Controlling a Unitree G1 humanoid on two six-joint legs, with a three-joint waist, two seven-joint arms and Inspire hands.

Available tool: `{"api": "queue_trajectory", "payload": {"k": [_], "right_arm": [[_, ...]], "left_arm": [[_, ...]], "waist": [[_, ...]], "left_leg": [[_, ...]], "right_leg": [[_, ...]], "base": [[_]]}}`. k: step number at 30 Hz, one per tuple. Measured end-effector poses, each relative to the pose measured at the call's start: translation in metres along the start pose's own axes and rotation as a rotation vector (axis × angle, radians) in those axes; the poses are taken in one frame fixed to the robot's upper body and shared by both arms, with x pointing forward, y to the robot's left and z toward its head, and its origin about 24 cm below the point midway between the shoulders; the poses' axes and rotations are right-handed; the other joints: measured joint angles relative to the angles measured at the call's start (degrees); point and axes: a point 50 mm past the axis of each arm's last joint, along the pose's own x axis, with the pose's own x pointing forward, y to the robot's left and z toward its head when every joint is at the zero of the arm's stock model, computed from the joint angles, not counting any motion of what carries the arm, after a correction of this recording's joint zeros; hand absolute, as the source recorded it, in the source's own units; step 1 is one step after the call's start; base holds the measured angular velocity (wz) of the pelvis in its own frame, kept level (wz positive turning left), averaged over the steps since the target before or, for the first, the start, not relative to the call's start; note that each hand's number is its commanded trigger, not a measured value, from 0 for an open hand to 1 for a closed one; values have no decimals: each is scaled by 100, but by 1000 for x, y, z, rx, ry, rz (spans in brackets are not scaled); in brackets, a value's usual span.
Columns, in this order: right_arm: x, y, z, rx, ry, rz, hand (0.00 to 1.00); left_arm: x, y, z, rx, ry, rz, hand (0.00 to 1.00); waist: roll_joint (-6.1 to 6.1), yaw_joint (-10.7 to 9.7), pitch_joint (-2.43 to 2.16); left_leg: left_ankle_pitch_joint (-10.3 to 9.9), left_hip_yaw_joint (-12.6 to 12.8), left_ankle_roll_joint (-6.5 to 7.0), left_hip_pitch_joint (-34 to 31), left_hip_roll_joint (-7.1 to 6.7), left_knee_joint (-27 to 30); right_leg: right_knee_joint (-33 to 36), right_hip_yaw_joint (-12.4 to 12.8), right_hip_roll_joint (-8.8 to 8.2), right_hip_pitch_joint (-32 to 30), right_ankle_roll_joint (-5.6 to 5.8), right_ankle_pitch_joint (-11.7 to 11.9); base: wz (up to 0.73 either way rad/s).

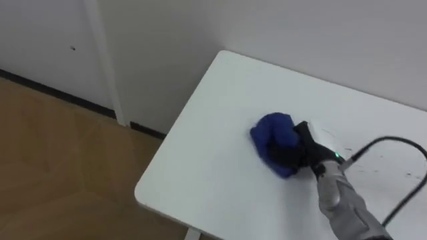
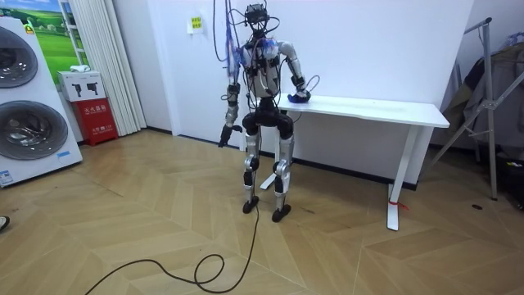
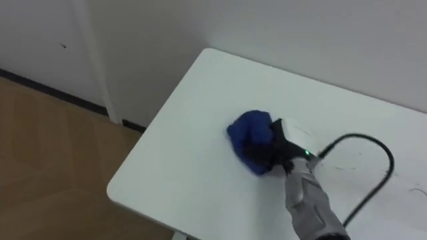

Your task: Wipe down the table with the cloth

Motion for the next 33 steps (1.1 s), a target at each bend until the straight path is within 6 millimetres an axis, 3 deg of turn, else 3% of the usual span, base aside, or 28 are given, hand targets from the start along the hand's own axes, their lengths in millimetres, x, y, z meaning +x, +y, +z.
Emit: {"api": "queue_trajectory", "payload": {"k": [2, 5, 7, 9, 12, 15, 18, 20, 21, 22, 24, 25, 28, 30, 32, 33], "right_arm": [[-28, -4, -44, 56, 128, -113, 100], [-52, -18, -87, 49, 278, -205, 100], [-60, -21, -104, 62, 353, -228, 100], [-63, -24, -113, 71, 399, -232, 100], [-49, -24, -107, 78, 393, -192, 100], [-23, -26, -86, 75, 368, -148, 100], [4, -26, -55, 78, 340, -90, 100], [30, -22, -11, 68, 237, 0, 100], [35, -22, 1, 63, 199, 23, 100], [43, -22, 21, 60, 136, 52, 100], [51, -27, 35, 64, 92, 62, 100], [52, -29, 37, 65, 84, 61, 100], [44, -23, 19, 66, 101, 67, 100], [33, -20, 0, 58, 98, 36, 100], [12, -24, -41, 84, 183, -36, 100], [5, -26, -53, 86, 220, -54, 100]], "left_arm": [[1, 10, -9, 27, 12, 42, 0], [1, 17, -23, 9, 57, 75, 0], [0, 21, -29, -10, 74, 93, 0], [1, 24, -26, -20, 61, 105, 0], [2, 23, -14, -40, 22, 92, 0], [4, 15, -1, -43, -9, 54, 0], [4, 7, 14, -65, -43, 20, 0], [4, 4, 19, -49, -53, 7, 0], [4, 3, 19, -48, -54, 2, 0], [3, 2, 21, -61, -56, -6, 0], [3, 3, 25, -50, -71, -4, 0], [2, 3, 20, -48, -66, -1, 0], [-4, -4, -12, -33, 14, -16, 0], [-9, -9, -33, -28, 73, -32, 0], [-9, -5, -42, -48, 100, -20, 0], [-8, -2, -42, -62, 101, -12, 0]], "waist": [[0, -113, -65], [40, -164, -129], [19, -315, -156], [11, -337, -171], [24, -370, -171], [61, -188, -163], [108, -21, -130], [119, 153, -77], [118, 171, -56], [118, 189, -5], [107, 276, 67], [100, 350, 81], [46, 375, 49], [24, 179, 42], [-40, -124, -22], [-47, -160, -42]], "left_leg": [[25, 127, 42, 55, -41, -60], [-8, 229, 114, 145, -70, -123], [-31, 224, 146, 169, -77, -105], [-49, 235, 162, 187, -76, -112], [-58, 325, 166, 229, -64, -77], [-65, 610, 141, 276, -36, -90], [-54, 732, 114, 263, 46, -102], [-49, 695, 55, 191, 63, -86], [-44, 646, 48, 157, 67, -70], [-33, 538, 30, 78, 72, -28], [-1, 412, 10, 5, 58, -23], [30, 337, 24, -38, 40, -37], [69, 238, 29, -8, 26, -91], [68, 116, 31, 36, 5, -92], [74, 149, 52, 77, -32, -117], [75, 152, 62, 85, -19, -127]], "right_leg": [[24, 49, -97, 96, 100, -61], [24, 17, -156, 172, 110, -64], [36, 24, -163, 210, 137, -47], [56, 31, -165, 215, 158, -33], [94, 30, -165, 202, 180, -15], [95, 126, -147, 160, 183, -14], [136, 314, -61, -1, 93, 59], [219, 318, 31, -195, -12, 125], [208, 304, 48, -212, -27, 135], [204, 228, 61, -238, -39, 139], [193, 125, 53, -285, -64, 113], [167, 31, 42, -314, -63, 82], [70, -78, 40, -247, -41, 39], [43, -136, 34, -120, -38, 37], [17, -118, -33, 63, 43, -12], [23, -115, -52, 92, 63, -25]], "base": [[56], [-13], [-2], [-13], [-25], [-56], [-56], [-52], [-9], [27], [41], [43], [31], [52], [91], [60]]}}
